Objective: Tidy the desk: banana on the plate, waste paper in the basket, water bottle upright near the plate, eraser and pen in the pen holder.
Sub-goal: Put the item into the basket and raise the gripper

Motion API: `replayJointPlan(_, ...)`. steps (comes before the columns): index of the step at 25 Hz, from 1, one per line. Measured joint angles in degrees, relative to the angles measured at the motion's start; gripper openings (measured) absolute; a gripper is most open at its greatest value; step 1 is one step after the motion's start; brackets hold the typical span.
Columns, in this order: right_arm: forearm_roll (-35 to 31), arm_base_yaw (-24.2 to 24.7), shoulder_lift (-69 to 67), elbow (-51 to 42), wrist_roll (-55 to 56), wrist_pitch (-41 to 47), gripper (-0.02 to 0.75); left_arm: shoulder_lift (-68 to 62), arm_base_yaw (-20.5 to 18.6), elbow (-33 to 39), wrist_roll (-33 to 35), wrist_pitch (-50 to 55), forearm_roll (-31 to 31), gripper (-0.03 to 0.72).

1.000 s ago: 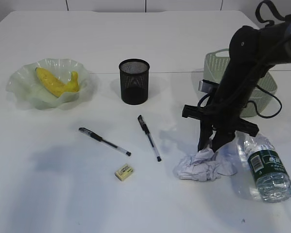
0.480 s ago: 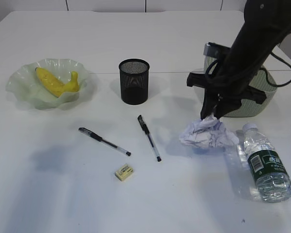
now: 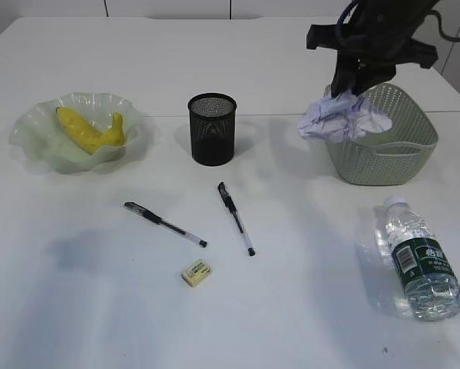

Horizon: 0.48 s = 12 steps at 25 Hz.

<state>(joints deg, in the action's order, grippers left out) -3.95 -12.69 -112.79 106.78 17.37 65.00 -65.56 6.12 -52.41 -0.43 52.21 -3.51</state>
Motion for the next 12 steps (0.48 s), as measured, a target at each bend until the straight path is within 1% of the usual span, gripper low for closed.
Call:
replayJointPlan(2, 3.9, 0.2, 0.0, 1.9, 1.2, 0.2, 0.180, 0.0, 0.0, 0.0, 0.0, -0.1, 0.0, 0.384)
replayJointPlan(4, 6.2, 1.2, 0.0, 3.4, 1.7, 0.2, 0.180, 0.0, 0.0, 0.0, 0.0, -0.4, 0.0, 0.383)
replayJointPlan(12, 6.9, 8.9, -0.4, 4.1, 3.5, -1.5, 0.180, 0.0, 0.0, 0.0, 0.0, -2.2, 0.2, 0.375)
